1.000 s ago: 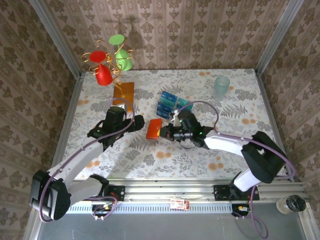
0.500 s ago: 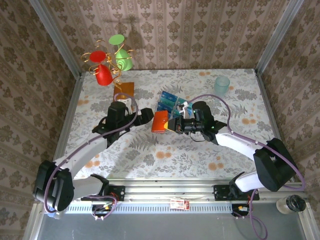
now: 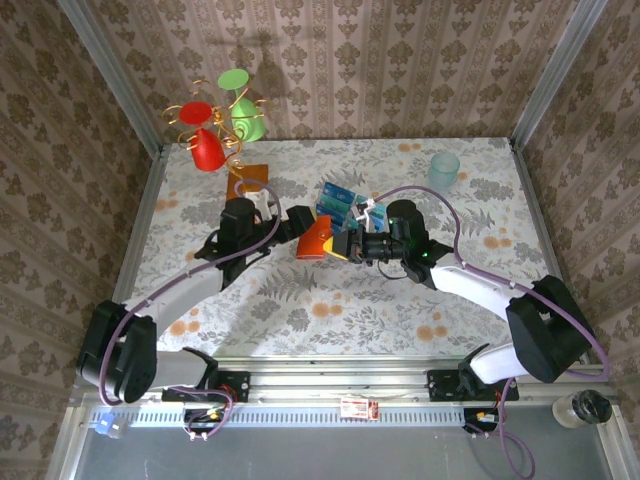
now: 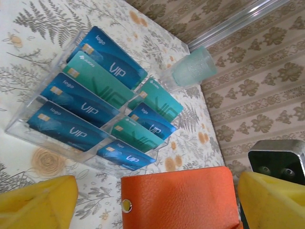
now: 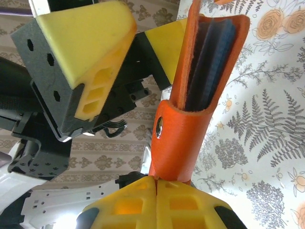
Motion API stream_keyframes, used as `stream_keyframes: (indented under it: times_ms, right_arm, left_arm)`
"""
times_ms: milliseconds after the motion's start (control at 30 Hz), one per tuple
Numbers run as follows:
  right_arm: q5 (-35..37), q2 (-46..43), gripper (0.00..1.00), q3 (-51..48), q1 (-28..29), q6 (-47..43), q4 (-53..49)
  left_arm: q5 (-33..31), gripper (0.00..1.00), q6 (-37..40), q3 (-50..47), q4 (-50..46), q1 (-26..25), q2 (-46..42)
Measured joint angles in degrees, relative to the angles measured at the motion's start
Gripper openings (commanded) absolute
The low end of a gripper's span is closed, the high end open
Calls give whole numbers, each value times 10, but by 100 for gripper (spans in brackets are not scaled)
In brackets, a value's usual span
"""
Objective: Put the credit cards into the card holder
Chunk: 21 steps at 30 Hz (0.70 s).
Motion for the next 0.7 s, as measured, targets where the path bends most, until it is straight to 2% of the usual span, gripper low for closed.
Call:
stream_keyframes:
  times_ms: [233, 400, 700]
  right_arm:
    - [-9, 6, 0, 0, 0, 13, 17]
    - [-12, 11, 0, 0, 0, 13, 25]
    - [-12, 22, 0, 0, -5, 13, 30]
  left_arm:
    - [22, 72, -18, 0, 38, -3, 14]
    - [29, 58, -32, -9, 67, -3, 14]
    - [30, 46, -36, -20, 85, -3, 14]
